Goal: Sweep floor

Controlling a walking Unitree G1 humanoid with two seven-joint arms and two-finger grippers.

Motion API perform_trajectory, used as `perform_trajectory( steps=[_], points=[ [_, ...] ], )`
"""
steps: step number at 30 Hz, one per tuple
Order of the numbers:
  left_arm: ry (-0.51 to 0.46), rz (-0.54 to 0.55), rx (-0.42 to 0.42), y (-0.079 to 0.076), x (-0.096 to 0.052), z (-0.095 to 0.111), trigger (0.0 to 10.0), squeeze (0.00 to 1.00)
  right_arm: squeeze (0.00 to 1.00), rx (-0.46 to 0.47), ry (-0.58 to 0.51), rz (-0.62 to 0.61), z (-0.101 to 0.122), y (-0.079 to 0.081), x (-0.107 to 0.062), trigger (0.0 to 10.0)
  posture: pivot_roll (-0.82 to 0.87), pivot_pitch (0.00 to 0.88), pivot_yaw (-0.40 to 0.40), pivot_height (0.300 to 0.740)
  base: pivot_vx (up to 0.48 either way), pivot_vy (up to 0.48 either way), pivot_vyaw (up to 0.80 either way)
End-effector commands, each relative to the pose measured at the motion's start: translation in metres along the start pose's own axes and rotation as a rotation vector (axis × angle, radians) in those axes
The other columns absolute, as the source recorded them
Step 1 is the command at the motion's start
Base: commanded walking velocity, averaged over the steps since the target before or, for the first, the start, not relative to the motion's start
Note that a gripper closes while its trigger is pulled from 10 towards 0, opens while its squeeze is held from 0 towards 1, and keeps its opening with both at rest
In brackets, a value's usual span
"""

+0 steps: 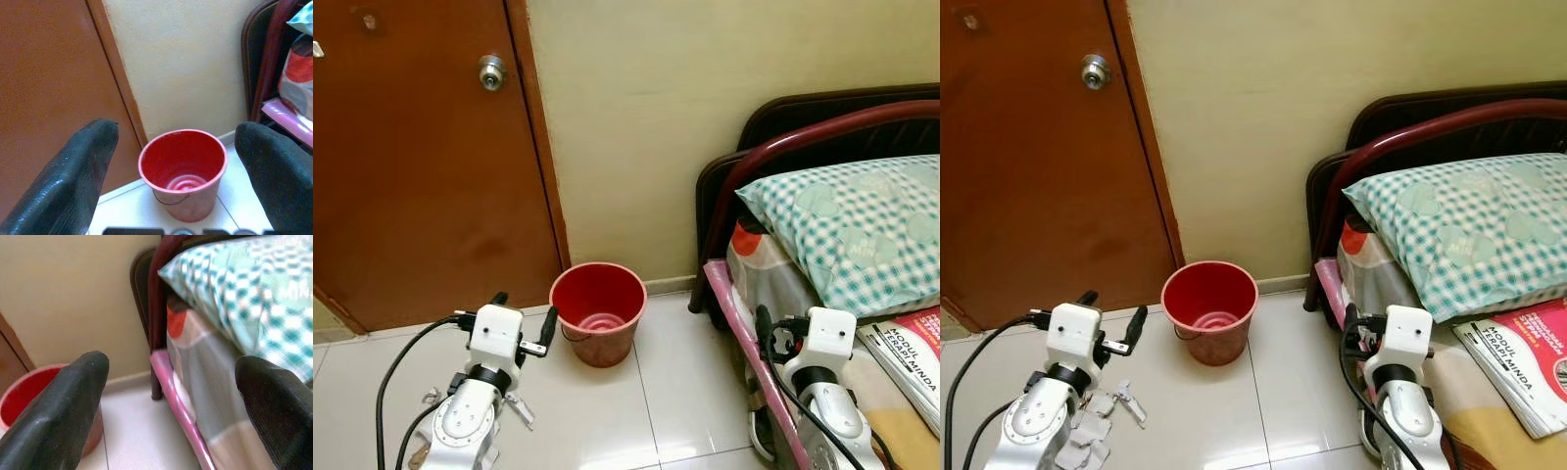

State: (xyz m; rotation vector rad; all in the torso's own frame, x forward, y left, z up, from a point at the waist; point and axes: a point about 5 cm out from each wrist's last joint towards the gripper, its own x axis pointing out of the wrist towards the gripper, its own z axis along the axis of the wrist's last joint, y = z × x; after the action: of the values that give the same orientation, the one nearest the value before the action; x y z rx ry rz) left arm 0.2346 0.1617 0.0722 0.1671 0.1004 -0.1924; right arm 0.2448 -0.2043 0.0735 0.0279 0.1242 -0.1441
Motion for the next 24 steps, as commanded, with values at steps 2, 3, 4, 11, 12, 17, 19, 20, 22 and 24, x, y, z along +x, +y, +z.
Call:
perform_trajectory(
  steps=[2,3,4,11,12,17,19,20,22,24],
  points=[
    [0.01,0.004,0.011,-0.002,0.0,-0.002,10.0,0.0,0.0,-0.015,-0.029,0.023,0.005,0.009,0.005,10.0,0.03,0.017,0.027,0.74,0.0,0.0,0.0],
    [0.009,-0.002,0.014,-0.005,0.001,-0.002,10.0,0.0,0.0,-0.007,-0.018,0.048,0.005,0.014,0.006,10.0,0.04,0.016,0.009,0.74,0.0,0.0,0.0],
    [0.005,-0.008,0.016,-0.008,0.002,0.0,10.0,0.0,0.0,-0.019,-0.005,0.069,0.006,0.017,0.007,10.0,0.05,0.026,-0.005,0.74,0.0,0.0,0.0],
    [-0.001,0.025,-0.008,0.001,0.001,0.006,10.0,0.0,0.0,-0.01,0.019,0.109,0.007,0.021,0.008,10.0,0.04,0.087,-0.018,0.74,0.0,0.0,0.0],
    [0.002,0.029,-0.01,0.001,-0.001,0.005,10.0,0.0,0.0,-0.009,0.019,0.109,0.007,0.02,0.007,10.0,0.04,0.087,-0.018,0.74,0.0,0.0,0.0],
    [0.024,0.034,-0.003,0.003,-0.014,0.002,10.0,0.0,0.0,-0.002,0.028,0.114,0.008,0.018,-0.004,10.0,0.05,0.077,-0.018,0.74,0.0,0.0,0.0],
    [0.046,0.028,0.002,0.004,-0.016,-0.004,10.0,0.0,0.0,0.01,0.044,0.11,0.003,0.018,-0.006,10.0,0.05,0.063,-0.017,0.74,0.0,0.0,0.0],
    [0.045,0.032,-0.009,0.005,-0.012,-0.003,10.0,0.0,0.0,0.018,0.052,0.1,0.001,0.018,-0.003,10.0,0.07,0.039,-0.016,0.74,0.0,0.0,0.0],
    [0.011,0.029,-0.01,0.005,0.002,0.01,10.0,0.0,0.0,0.014,0.041,0.103,0.007,0.019,0.009,10.0,0.07,0.054,-0.015,0.74,0.0,0.0,0.0],
    [-0.03,0.007,0.0,0.004,0.013,0.022,10.0,0.0,0.0,-0.02,-0.008,0.136,0.021,0.022,0.02,10.0,0.06,0.062,-0.024,0.74,0.0,0.0,0.0]
  ],
)
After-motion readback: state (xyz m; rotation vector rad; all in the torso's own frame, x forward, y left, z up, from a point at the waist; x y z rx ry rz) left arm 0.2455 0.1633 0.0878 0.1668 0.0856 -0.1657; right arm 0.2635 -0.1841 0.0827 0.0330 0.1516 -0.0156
